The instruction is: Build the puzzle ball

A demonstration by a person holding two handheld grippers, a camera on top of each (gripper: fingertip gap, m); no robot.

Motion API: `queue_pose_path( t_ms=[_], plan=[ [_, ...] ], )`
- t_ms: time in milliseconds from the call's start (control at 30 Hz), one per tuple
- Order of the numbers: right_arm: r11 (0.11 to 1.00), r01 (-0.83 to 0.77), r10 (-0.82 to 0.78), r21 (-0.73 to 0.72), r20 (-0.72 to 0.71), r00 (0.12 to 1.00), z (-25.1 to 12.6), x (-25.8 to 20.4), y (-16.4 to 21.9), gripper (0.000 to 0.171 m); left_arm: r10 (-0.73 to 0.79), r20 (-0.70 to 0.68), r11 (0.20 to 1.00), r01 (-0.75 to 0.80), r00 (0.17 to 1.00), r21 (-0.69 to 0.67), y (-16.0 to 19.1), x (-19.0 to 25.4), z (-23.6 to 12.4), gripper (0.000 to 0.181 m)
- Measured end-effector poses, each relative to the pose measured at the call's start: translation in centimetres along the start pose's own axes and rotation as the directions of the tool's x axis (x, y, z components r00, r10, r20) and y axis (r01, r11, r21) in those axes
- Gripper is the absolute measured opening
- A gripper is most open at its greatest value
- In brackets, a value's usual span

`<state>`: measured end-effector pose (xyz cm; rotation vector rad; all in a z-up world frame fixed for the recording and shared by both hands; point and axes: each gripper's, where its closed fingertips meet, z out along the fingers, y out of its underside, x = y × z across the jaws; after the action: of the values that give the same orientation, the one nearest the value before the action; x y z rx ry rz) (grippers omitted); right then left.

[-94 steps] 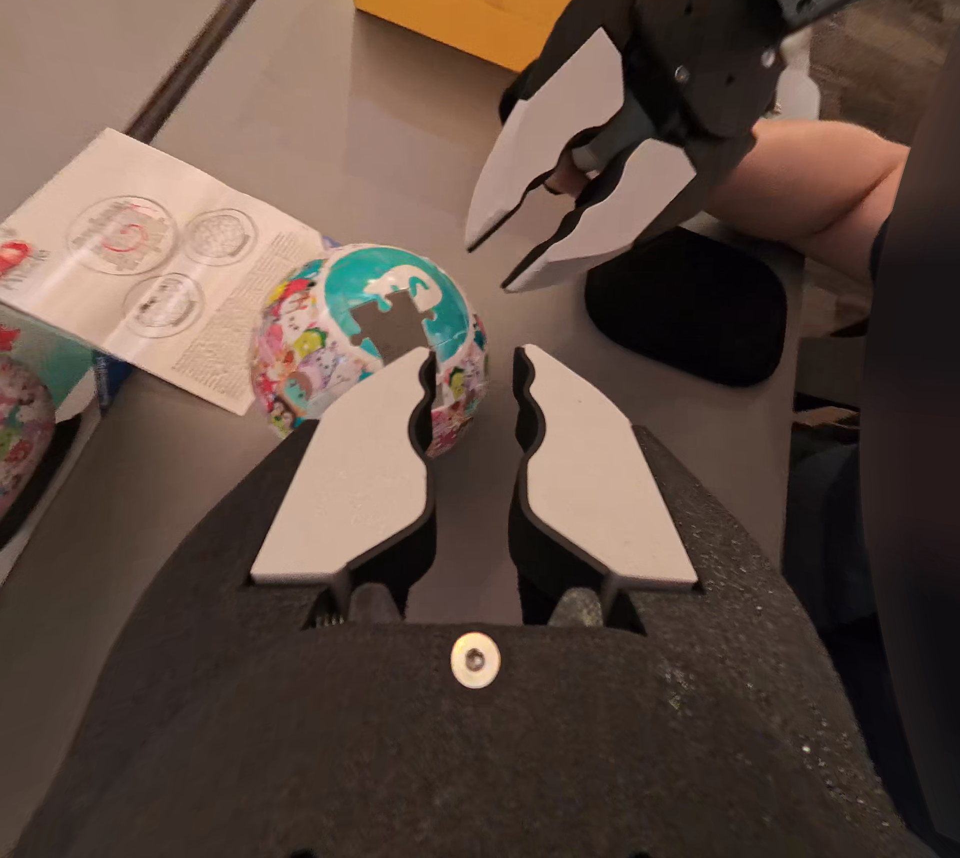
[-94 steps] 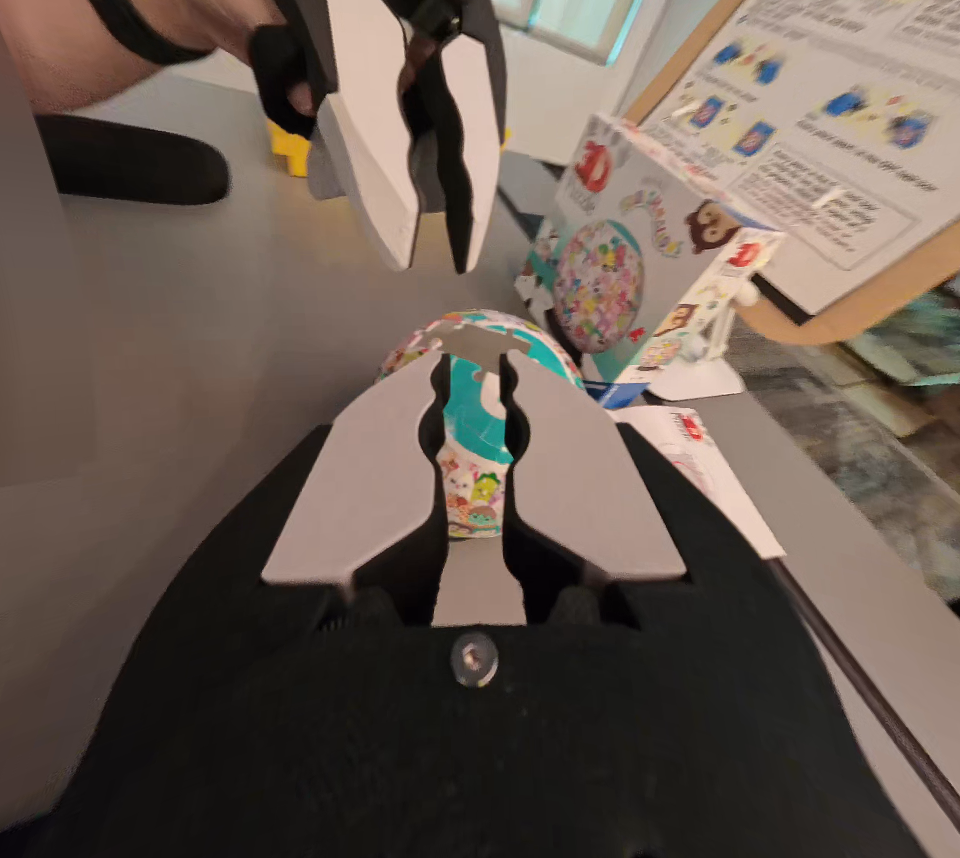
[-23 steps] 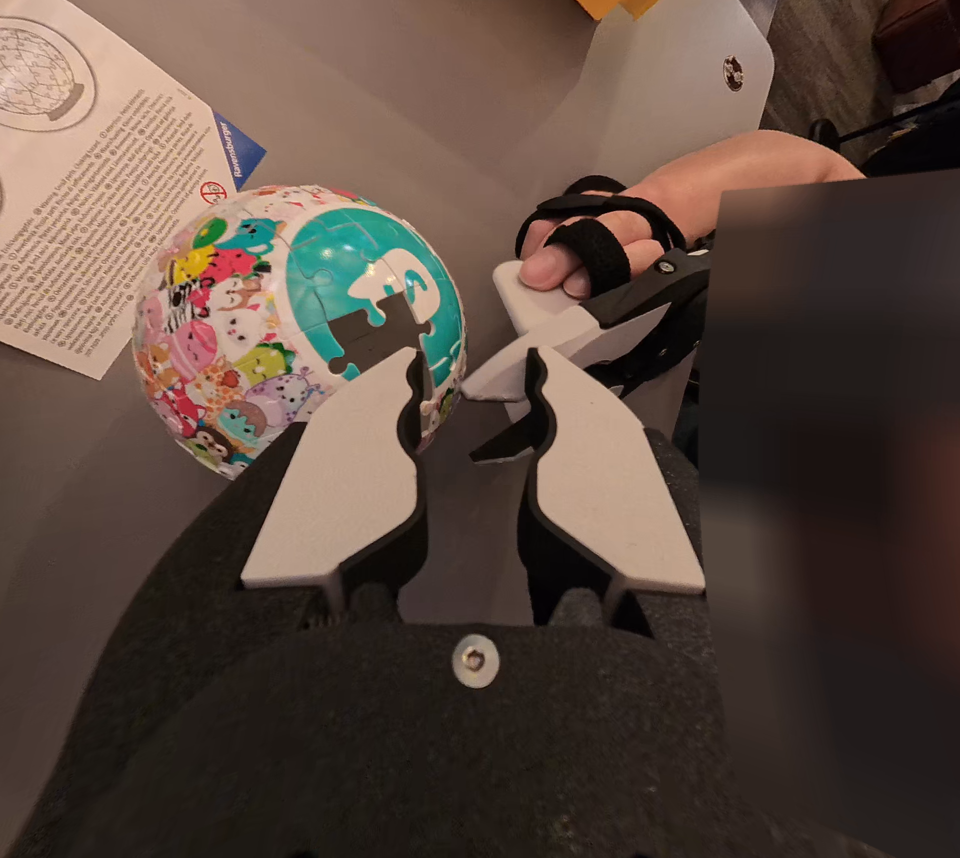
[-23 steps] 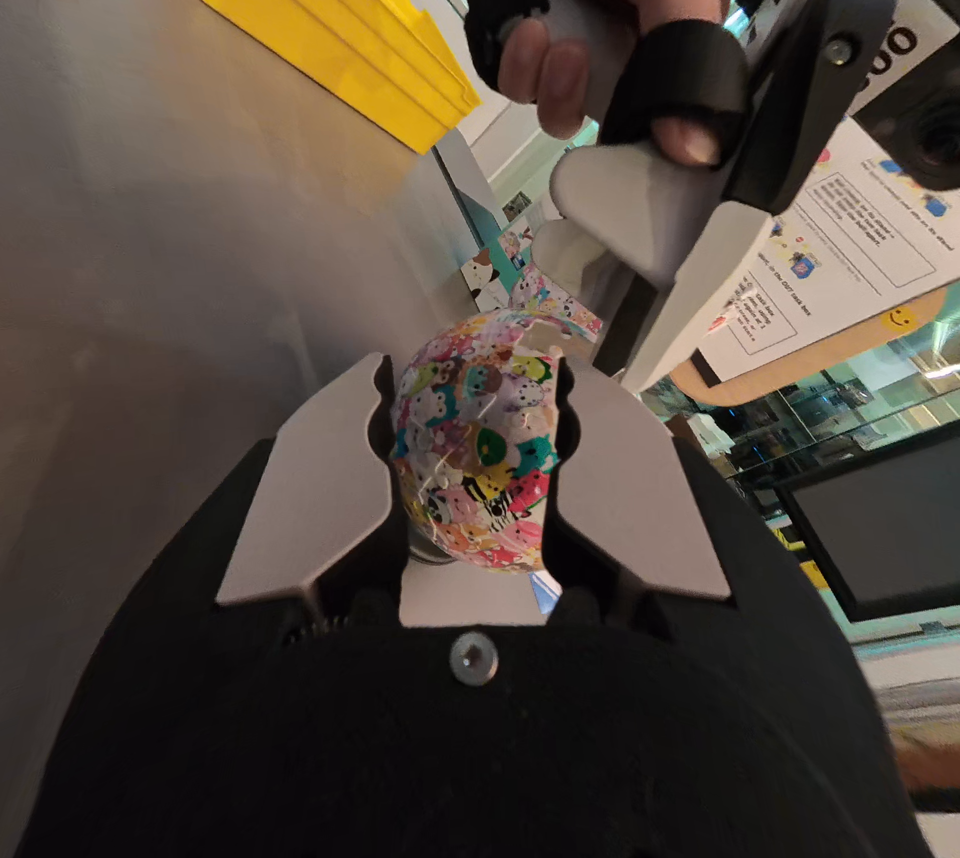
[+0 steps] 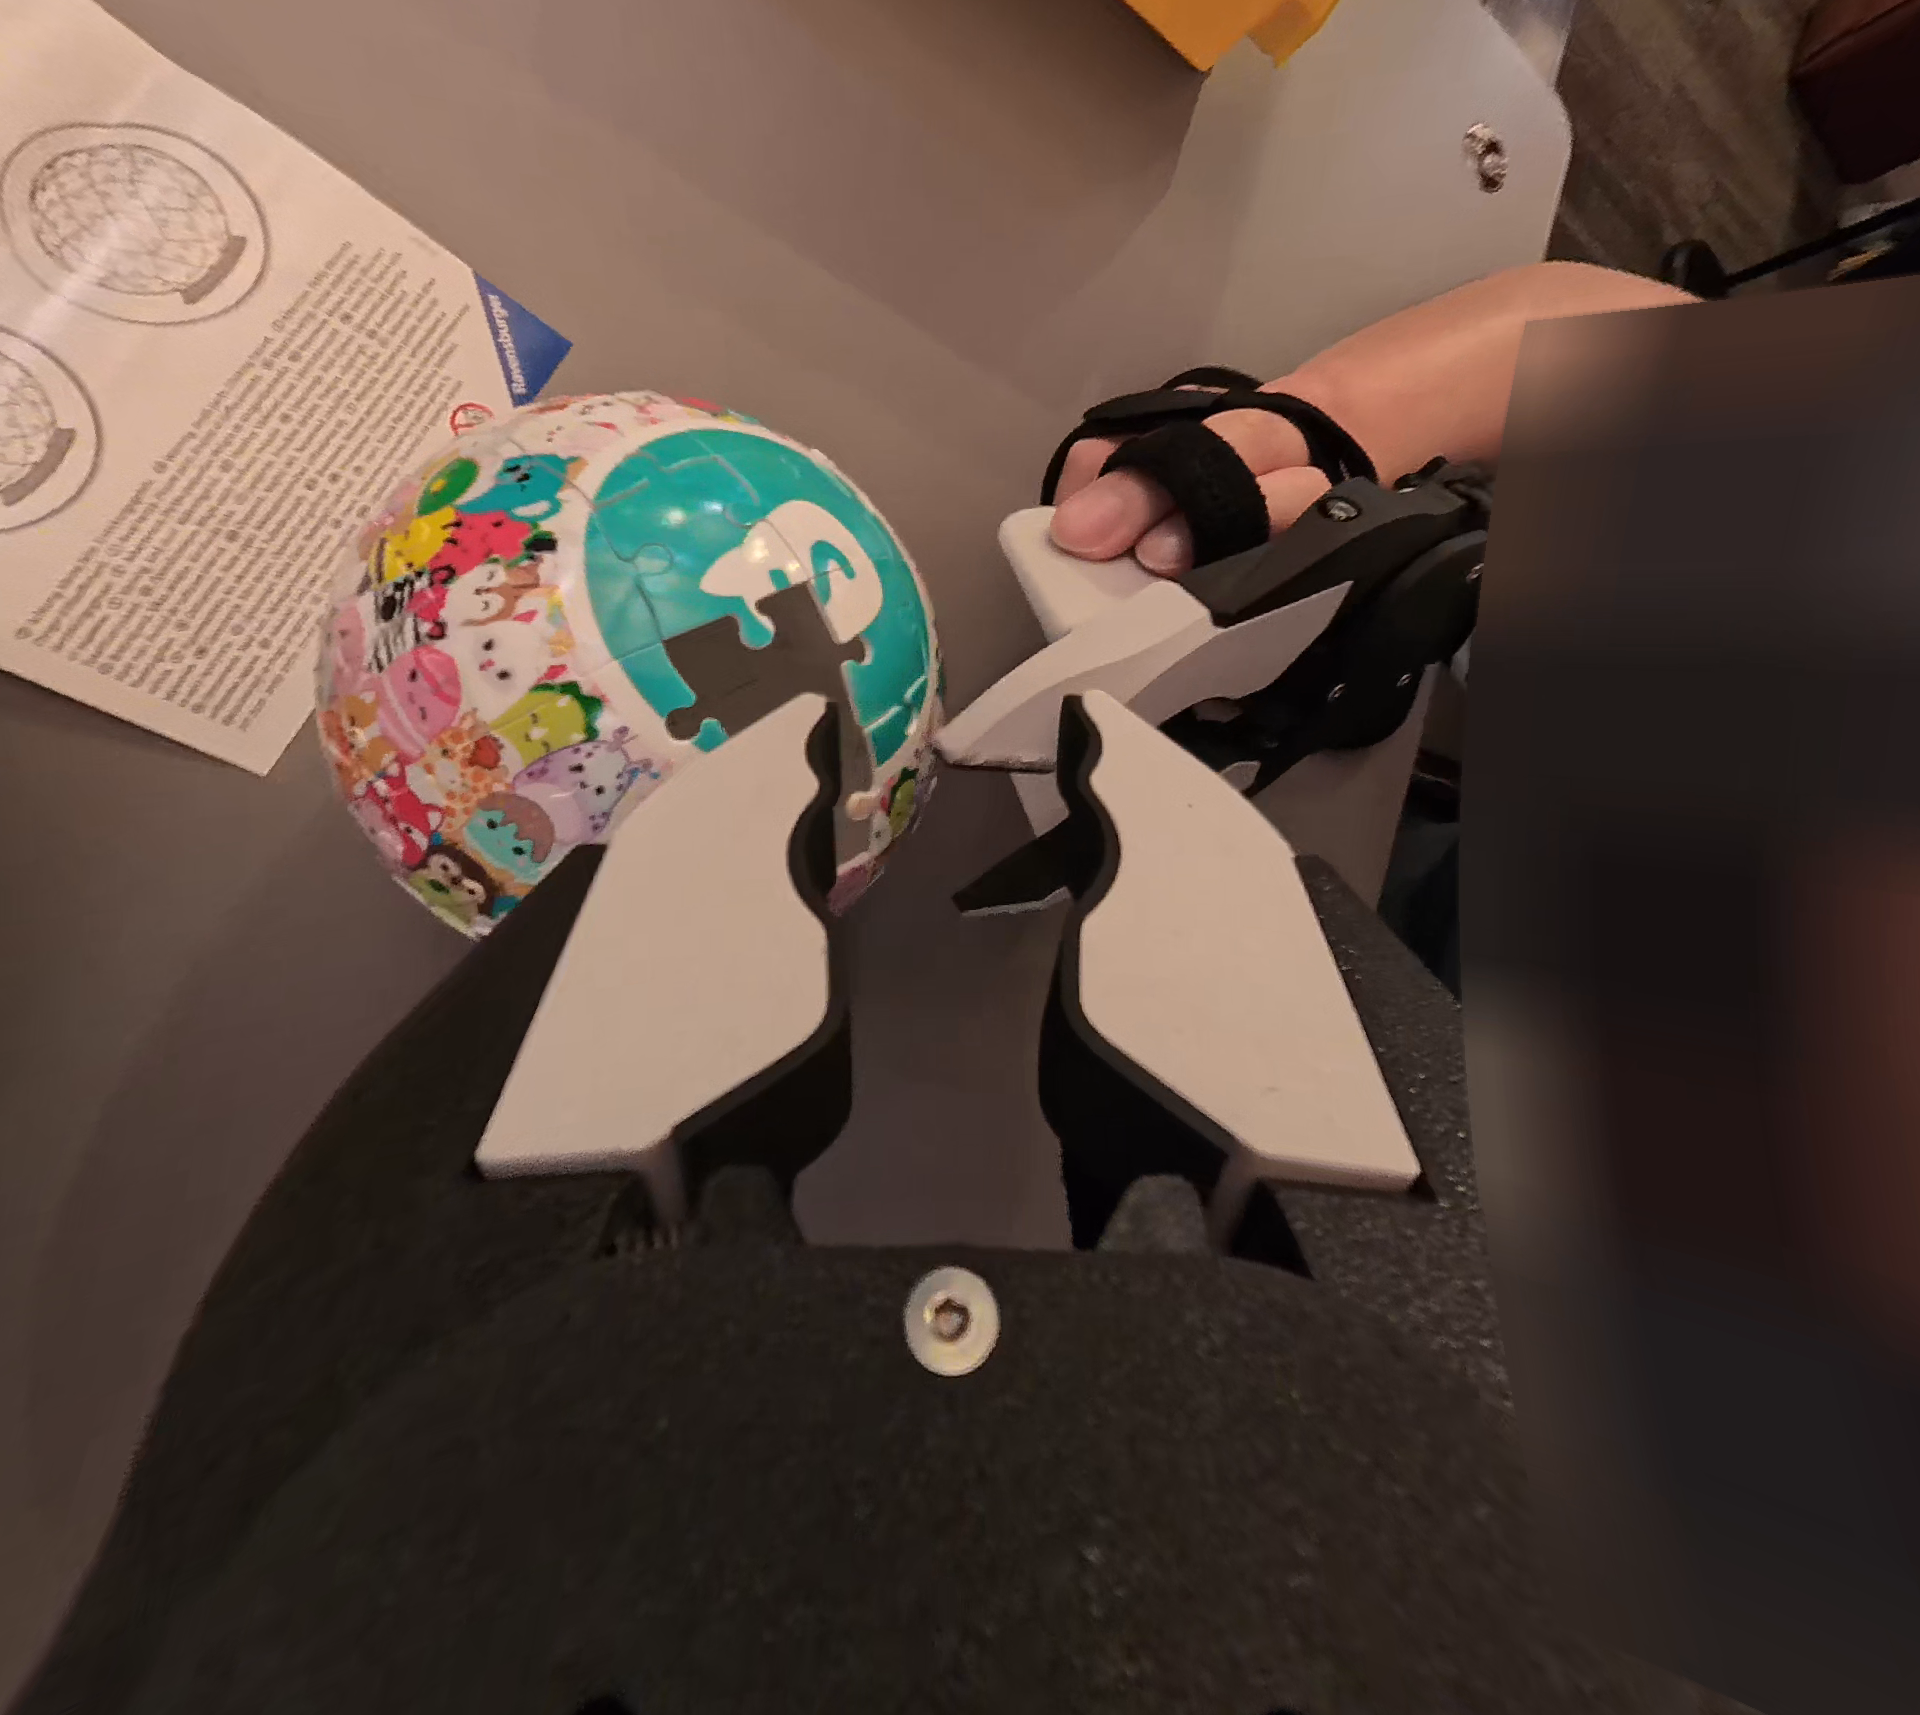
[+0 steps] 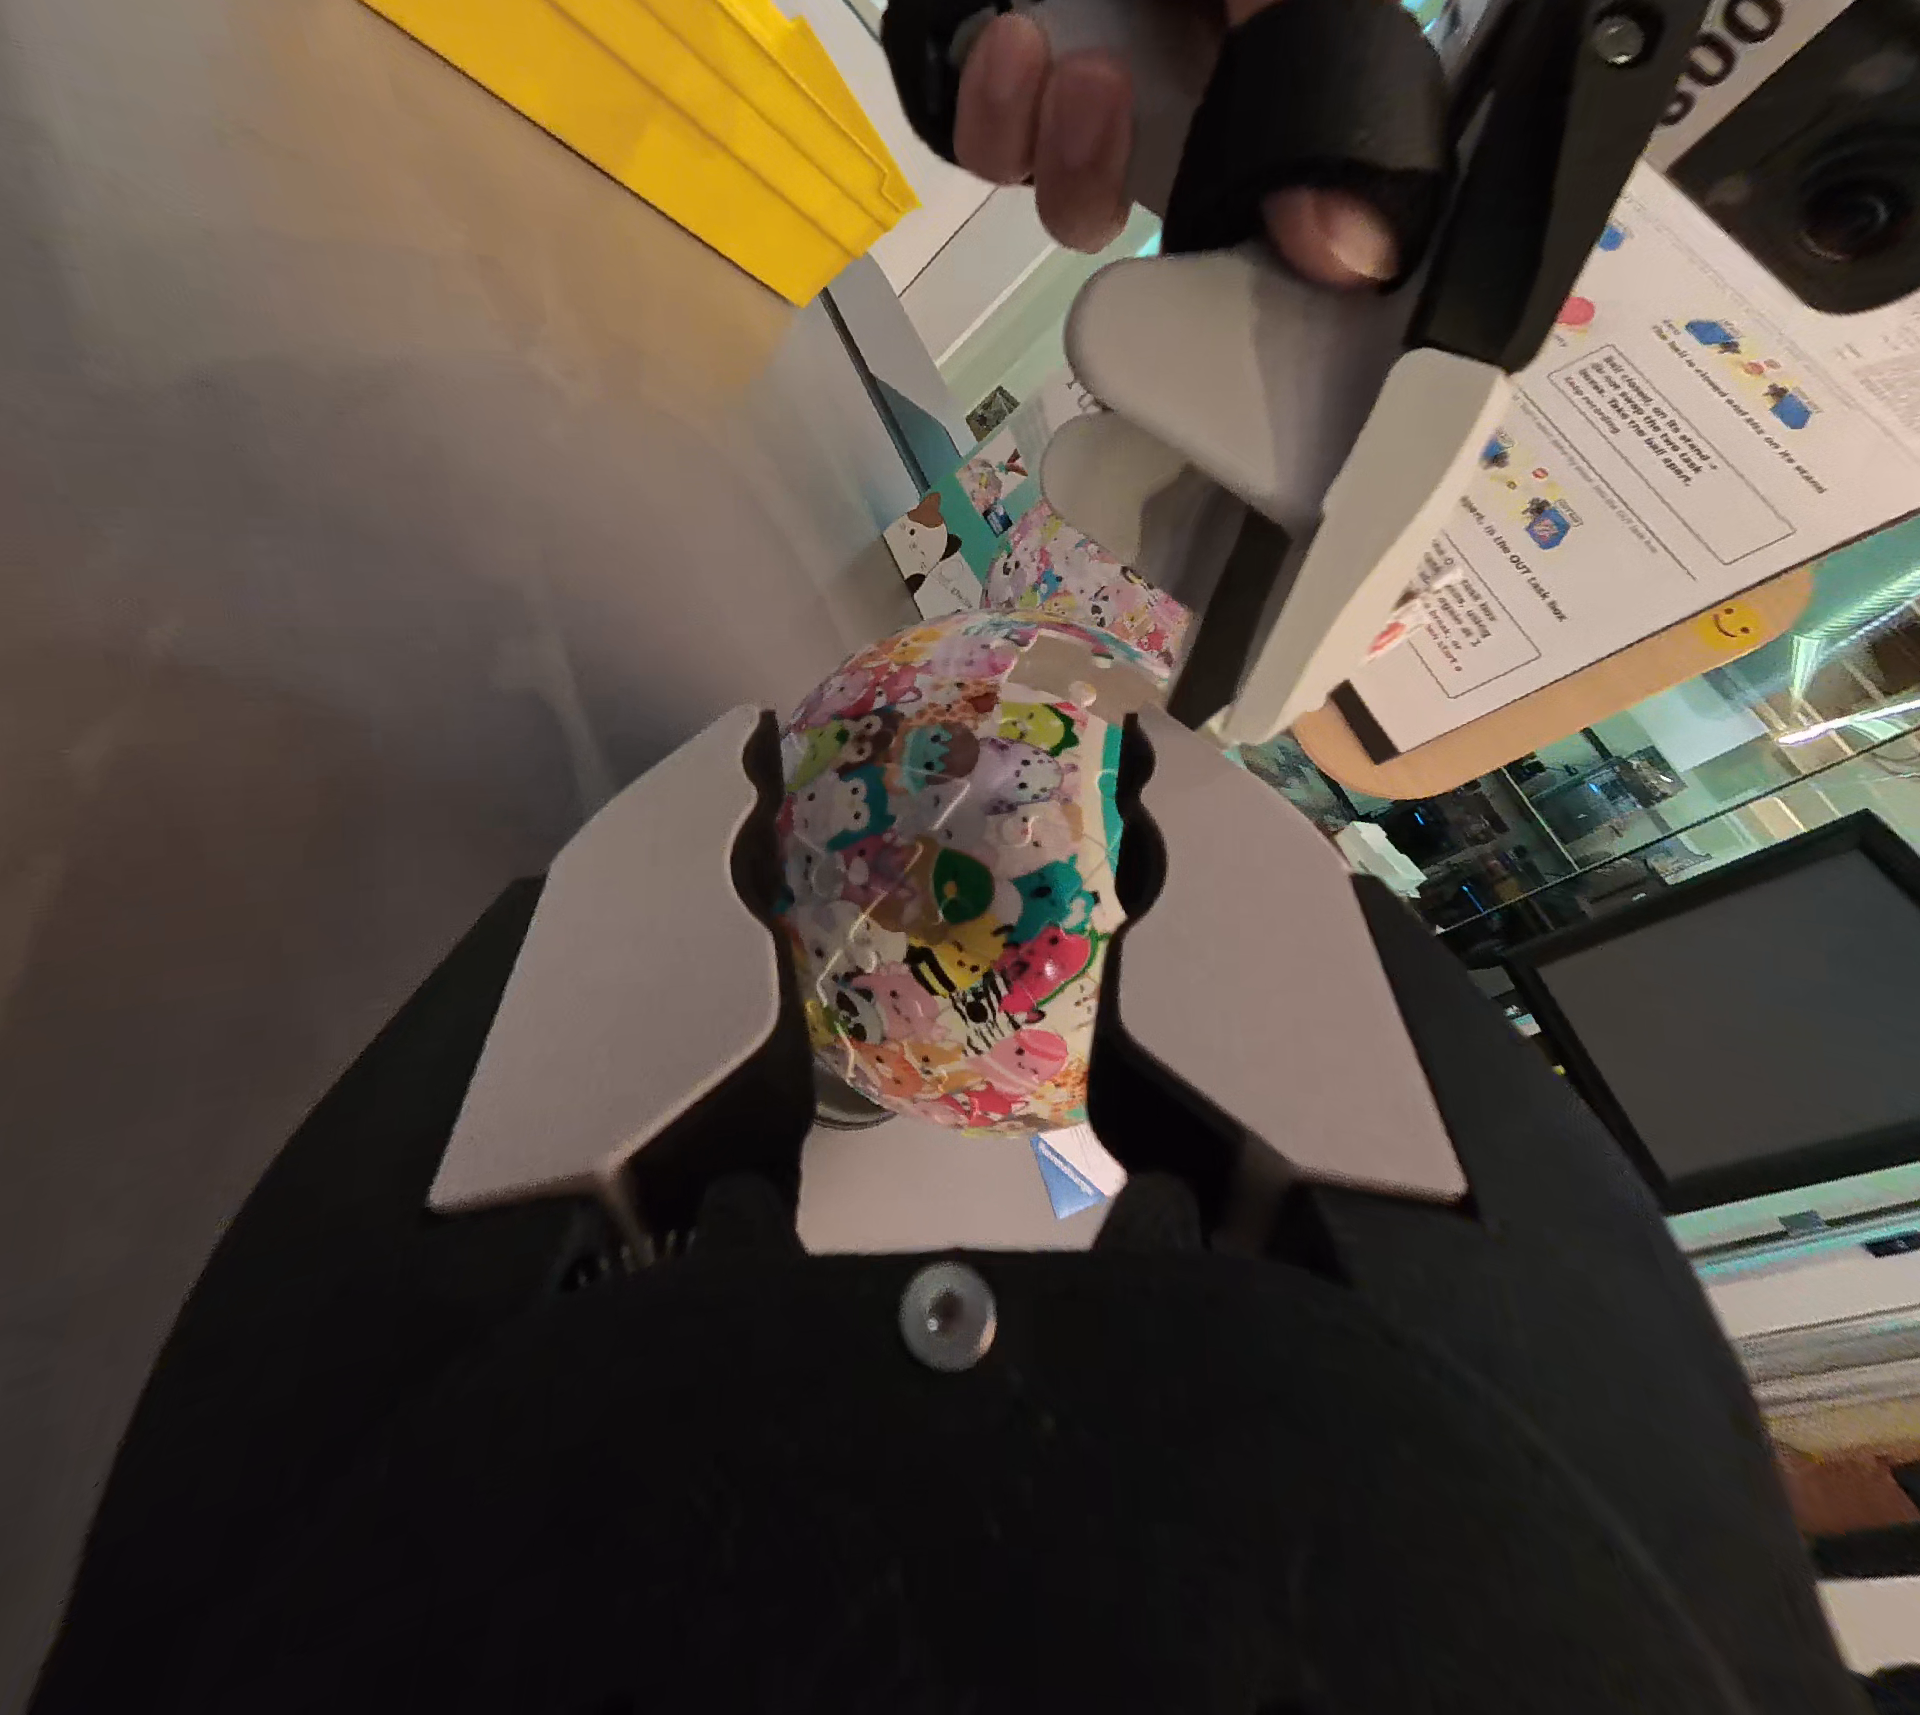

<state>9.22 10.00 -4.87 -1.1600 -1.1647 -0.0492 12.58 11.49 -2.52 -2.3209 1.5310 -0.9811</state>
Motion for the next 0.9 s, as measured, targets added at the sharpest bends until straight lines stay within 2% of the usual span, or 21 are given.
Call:
queue_pose_path(
  t_ms=[300, 533, 633, 800, 900],
  plan=[
    [0.998, 0.060, -0.060, -0.014, -0.020, 0.998, 0.2, -0.2, 0.1, 0.063, -0.029, -0.047, 1.000, 0.029, 0.998, 0.003, -0.1, 0.3, 0.4, 0.041],
    [0.995, 0.080, -0.081, -0.059, -0.022, 0.996, 0.9, -0.4, 1.0, 0.065, -0.010, -0.028, 1.000, 0.010, 1.000, -0.005, -0.1, 0.2, 0.4, 0.040],
    [0.997, 0.080, -0.079, 0.011, -0.031, 0.996, 0.1, -0.1, -0.4, 0.053, -0.015, -0.041, 1.000, 0.015, 0.999, -0.003, -0.1, 0.4, 0.5, 0.042],
    [0.996, 0.068, -0.070, -0.065, -0.034, 0.997, 0.8, -0.1, 0.9, 0.061, -0.009, -0.037, 1.000, 0.009, 0.999, 0.001, -0.1, 0.2, 0.5, 0.041],
    [0.998, 0.047, -0.048, -0.030, -0.045, 0.998, 0.4, 0.3, 0.4, 0.061, -0.026, -0.052, 1.000, 0.026, 0.998, 0.010, -0.1, 0.3, 0.4, 0.042]
  ],
)
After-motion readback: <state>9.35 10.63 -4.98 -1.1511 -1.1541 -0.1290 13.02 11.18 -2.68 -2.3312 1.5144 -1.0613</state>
